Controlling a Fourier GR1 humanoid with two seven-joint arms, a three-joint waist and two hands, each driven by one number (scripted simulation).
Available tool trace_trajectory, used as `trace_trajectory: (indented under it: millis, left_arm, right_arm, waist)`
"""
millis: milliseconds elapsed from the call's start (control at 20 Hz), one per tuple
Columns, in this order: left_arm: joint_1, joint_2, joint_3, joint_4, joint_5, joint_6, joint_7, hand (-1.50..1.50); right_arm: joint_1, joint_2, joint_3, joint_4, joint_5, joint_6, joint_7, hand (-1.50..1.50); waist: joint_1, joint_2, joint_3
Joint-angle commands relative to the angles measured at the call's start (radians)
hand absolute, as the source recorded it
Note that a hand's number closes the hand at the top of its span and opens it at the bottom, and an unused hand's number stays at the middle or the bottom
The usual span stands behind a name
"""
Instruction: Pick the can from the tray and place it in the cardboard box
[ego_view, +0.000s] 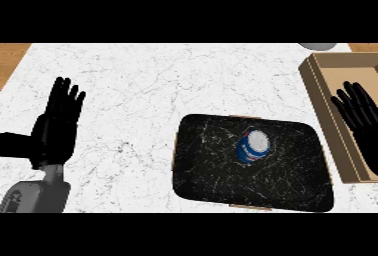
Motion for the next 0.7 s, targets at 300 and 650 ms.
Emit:
trace_trajectory:
  millis: [300,650]
  left_arm:
    - [0.002,0.243,-0.122,-0.027,-0.239,-0.145,-0.045,0.00]
    - [0.005,0.283,-0.182,-0.056,-0.288,-0.216,-0.061,0.00]
  right_arm:
    - [0.075,-0.235,-0.157,-0.113,0.342,-0.409,0.216,-1.50]
    - [0.250,-0.234,-0.024,-0.460,0.645,-0.631,0.436,-1.50]
  waist:
    - [-0.164,-0.038,-0.013]
    - [-0.086,-0.033,0.001]
